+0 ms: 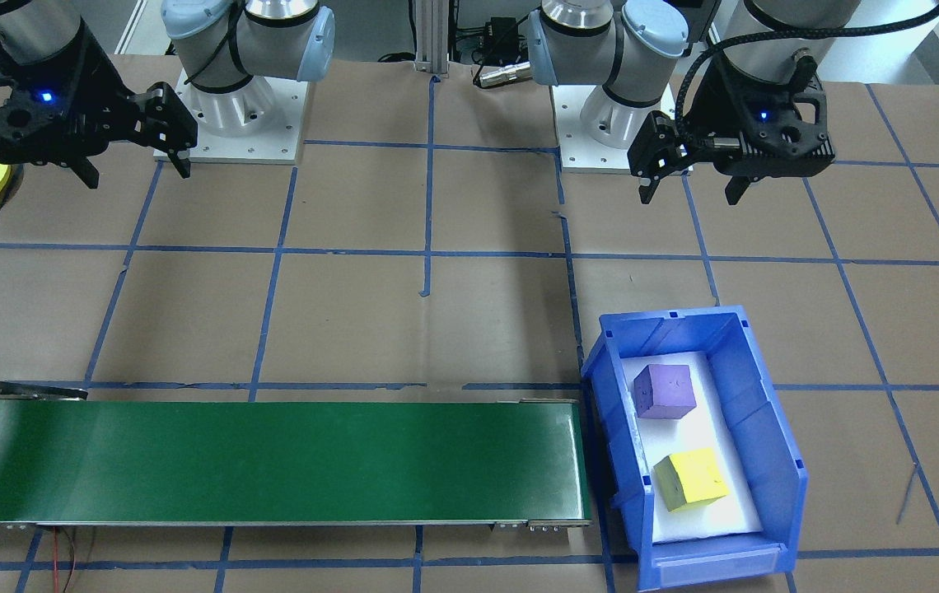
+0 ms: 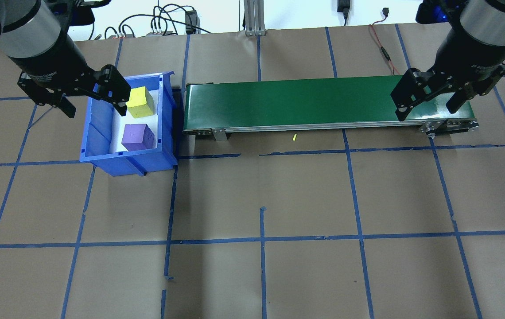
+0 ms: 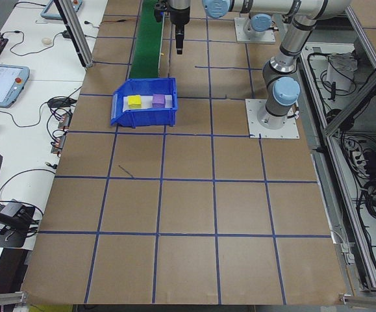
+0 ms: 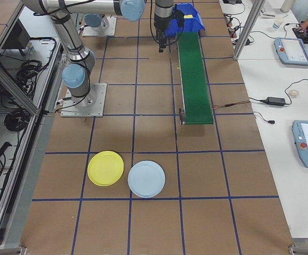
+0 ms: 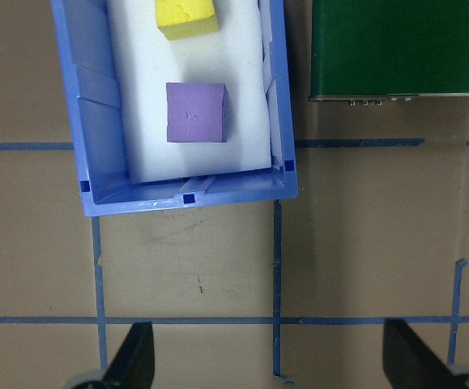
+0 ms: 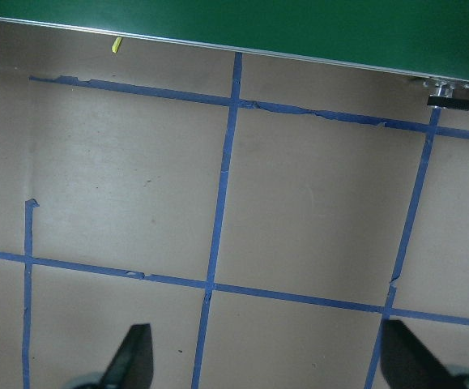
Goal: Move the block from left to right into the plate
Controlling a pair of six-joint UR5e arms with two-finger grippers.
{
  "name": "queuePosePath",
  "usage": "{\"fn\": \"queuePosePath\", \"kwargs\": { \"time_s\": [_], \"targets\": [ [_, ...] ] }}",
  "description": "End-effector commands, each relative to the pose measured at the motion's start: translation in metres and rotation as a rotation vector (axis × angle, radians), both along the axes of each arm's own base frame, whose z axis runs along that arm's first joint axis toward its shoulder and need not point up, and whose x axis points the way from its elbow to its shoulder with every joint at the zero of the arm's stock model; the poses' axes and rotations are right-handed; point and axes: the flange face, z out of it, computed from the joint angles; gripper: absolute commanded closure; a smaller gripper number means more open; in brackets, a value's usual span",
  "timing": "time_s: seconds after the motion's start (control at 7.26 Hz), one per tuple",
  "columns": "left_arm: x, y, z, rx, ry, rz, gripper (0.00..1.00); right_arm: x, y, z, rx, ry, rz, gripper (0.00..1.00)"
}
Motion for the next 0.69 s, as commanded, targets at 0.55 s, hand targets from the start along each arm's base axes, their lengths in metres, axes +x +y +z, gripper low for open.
{"fn": "queuePosePath", "kwargs": {
  "time_s": [0.55],
  "targets": [
    [0.017, -0.011, -0.006, 0.056, -0.008, -0.019, 0.00, 0.000, 0.000, 0.001, -0.002, 0.000, -0.001, 0.00]
  ]
}}
